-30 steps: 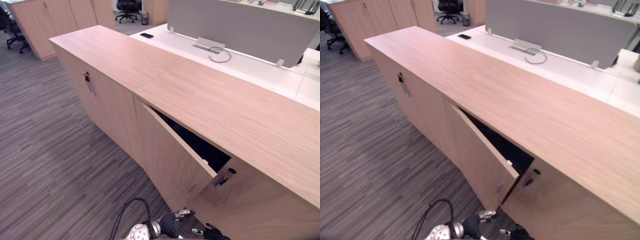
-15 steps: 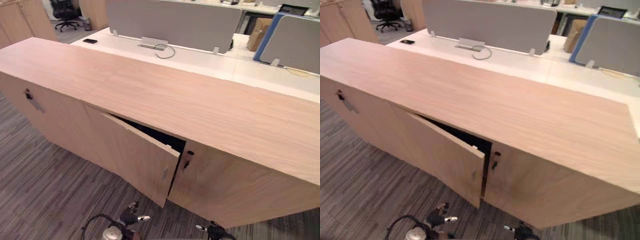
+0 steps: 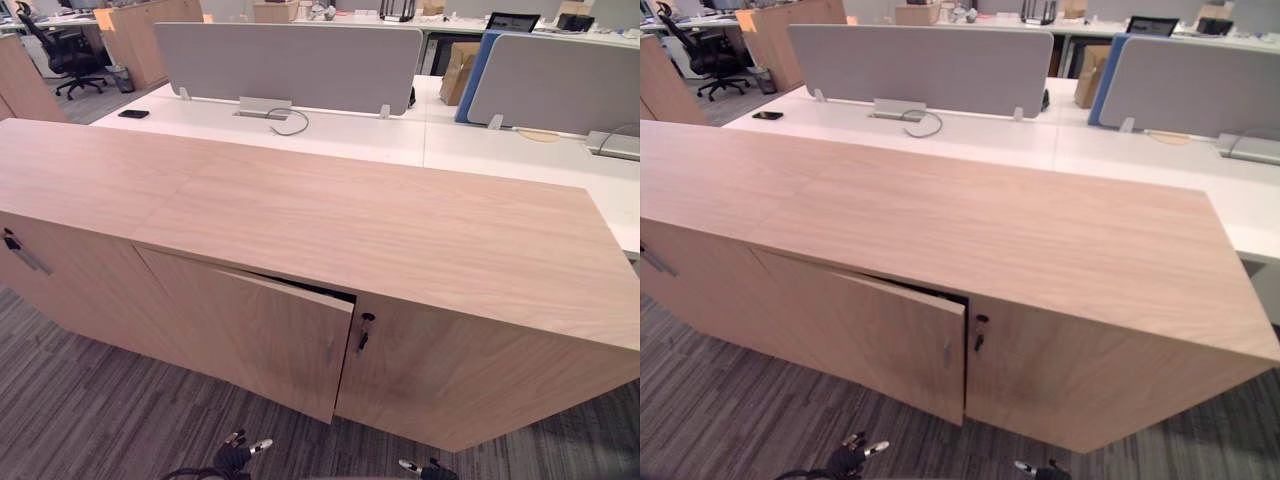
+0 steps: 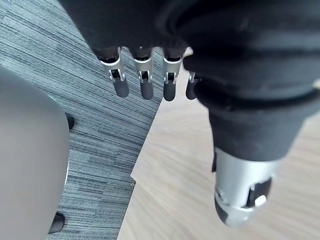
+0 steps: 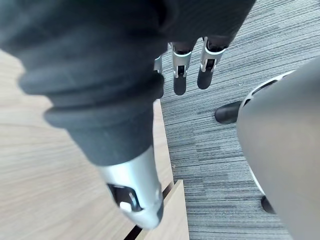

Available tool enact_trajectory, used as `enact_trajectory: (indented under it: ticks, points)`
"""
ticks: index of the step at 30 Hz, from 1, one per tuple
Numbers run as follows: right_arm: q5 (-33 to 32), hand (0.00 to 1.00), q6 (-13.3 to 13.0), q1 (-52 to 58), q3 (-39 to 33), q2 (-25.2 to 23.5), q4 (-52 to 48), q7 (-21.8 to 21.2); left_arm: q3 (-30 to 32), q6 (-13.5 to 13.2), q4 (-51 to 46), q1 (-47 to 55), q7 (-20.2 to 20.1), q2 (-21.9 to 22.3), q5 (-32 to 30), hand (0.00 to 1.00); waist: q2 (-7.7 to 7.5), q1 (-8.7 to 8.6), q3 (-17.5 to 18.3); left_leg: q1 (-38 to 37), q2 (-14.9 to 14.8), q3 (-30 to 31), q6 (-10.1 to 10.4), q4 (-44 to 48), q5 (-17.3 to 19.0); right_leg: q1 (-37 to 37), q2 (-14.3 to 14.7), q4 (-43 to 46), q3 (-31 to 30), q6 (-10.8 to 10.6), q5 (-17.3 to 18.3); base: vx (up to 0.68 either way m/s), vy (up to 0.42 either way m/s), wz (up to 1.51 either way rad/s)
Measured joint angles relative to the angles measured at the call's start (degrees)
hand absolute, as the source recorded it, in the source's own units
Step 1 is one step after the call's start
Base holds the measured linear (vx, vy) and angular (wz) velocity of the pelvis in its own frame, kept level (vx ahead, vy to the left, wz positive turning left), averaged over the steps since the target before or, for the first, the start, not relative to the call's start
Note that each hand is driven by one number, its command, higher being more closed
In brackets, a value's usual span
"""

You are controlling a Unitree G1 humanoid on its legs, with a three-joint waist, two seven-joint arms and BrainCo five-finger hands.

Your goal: Walk over to the cabinet, pick up the folder, carry it to the office cabinet, place the folder inside the office cabinet, then close the office cabinet door

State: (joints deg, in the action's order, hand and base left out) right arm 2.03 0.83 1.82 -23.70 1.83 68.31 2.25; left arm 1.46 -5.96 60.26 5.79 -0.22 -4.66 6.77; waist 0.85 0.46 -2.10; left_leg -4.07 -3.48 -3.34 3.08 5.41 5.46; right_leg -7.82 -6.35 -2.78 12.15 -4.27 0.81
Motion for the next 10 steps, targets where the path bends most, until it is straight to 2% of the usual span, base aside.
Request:
enact_trajectory:
  ticks: [3,10]
  points:
    - [-0.38,0.00,0.05,0.08,-1.37,-0.22,0.05,0.08,1.22,-0.01,-0.01,0.02,0.23,0.39,-0.98,0.00,-0.04,0.10,0.03,-0.53,0.18,0.26,-0.06,-1.14,-0.59,-0.15,-0.12,-0.11,0.26,-0.06,-0.04,-0.01,0.018,0.06]
    - [-0.88,0.00,0.07,0.17,-2.13,-0.38,0.05,2.14,0.93,-1.34,-0.40,0.00,4.31,1.09,-7.17,0.00,-0.15,0.08,0.10,-1.60,0.22,0.00,-0.02,-2.11,-0.62,-1.00,-0.06,-0.94,0.20,-0.16,-0.12,0.00,0.003,0.00]
